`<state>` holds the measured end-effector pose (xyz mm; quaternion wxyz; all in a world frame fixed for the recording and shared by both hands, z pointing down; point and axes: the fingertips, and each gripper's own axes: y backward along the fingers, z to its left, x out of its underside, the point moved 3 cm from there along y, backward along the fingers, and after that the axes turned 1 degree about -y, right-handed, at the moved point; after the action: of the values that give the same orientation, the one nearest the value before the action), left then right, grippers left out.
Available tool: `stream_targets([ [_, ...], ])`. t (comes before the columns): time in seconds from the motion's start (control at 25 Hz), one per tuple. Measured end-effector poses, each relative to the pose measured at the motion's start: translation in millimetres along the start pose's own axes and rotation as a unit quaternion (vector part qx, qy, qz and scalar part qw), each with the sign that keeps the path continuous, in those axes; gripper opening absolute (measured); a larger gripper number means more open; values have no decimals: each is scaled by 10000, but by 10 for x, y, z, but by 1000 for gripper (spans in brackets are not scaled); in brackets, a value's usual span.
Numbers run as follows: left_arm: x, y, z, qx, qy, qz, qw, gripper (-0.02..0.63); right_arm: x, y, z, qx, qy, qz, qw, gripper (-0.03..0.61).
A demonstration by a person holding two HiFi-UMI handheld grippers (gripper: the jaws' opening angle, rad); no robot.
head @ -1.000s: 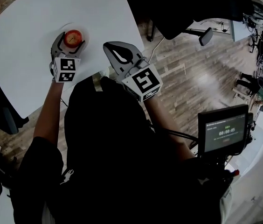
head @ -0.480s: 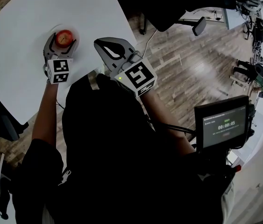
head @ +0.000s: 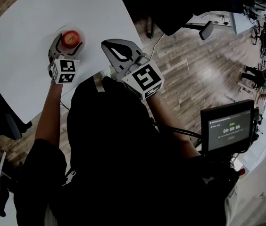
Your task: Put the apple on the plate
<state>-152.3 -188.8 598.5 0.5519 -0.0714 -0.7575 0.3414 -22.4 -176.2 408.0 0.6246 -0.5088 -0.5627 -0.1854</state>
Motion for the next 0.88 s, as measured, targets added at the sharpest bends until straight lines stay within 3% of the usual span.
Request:
stream_targets([
  [0.32,11,45,81,-86,-39,38,9999,430,-10,19,-17,-8,19,-112,9999,3],
  [0.6,-200,315,139,-295,105,-235,9992,426,-103,-3,43,-197,104,-351,9991,3],
  [0.88,-627,844,109,-661,377,-631,9951,114,-244,-15,164,-565,269,-653,9959,3],
])
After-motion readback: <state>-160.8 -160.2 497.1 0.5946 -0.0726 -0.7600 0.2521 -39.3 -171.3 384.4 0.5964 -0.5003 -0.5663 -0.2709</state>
